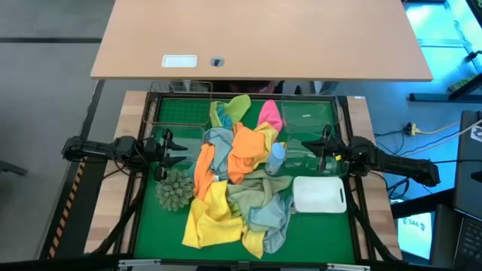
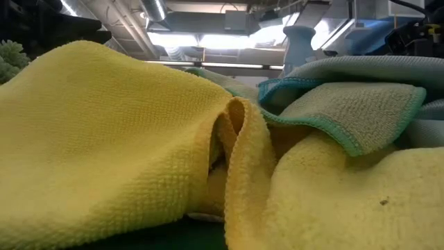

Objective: Sort microfiber towel by color & place in baskets

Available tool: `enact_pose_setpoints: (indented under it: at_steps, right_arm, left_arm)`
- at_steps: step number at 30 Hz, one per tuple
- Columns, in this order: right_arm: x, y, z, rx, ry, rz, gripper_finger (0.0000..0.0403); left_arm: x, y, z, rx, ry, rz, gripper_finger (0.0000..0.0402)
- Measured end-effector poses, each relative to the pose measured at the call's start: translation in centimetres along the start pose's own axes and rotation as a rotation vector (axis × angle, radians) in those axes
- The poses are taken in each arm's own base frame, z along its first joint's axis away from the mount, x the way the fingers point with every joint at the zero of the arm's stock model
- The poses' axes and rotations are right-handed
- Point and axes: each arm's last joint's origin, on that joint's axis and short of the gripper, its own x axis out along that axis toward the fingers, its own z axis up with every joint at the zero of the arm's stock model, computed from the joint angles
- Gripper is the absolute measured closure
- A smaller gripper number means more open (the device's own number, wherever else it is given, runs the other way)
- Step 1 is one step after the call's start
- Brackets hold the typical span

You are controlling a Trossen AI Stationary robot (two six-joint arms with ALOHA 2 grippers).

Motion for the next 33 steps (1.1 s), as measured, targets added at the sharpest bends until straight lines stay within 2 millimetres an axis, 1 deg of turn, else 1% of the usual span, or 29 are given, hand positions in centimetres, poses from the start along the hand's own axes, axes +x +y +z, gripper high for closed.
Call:
enact_pose_setpoints:
  at_steps: [21, 25, 29, 33]
  right_arm:
    - [0.0, 0.0, 0.1, 0.000, -0.005, -0.002, 0.0400]
    - [0.0, 0.0, 0.1, 0.000, -0.006, -0.001, 0.0400]
    - [0.0, 0.0, 0.1, 0.000, -0.007, -0.001, 0.0400]
    - [0.0, 0.0, 0.1, 0.000, -0.007, -0.001, 0.0400]
  left_arm:
    - [0.0, 0.0, 0.1, -0.003, -0.014, 0.008, 0.0259]
    - [0.0, 0.3, 0.9, -0.022, -0.091, 0.087, 0.0259]
    - [0.1, 0.3, 1.3, -0.032, -0.134, 0.107, 0.0259]
    - [0.5, 0.3, 1.0, -0.058, -0.090, 0.144, 0.0259]
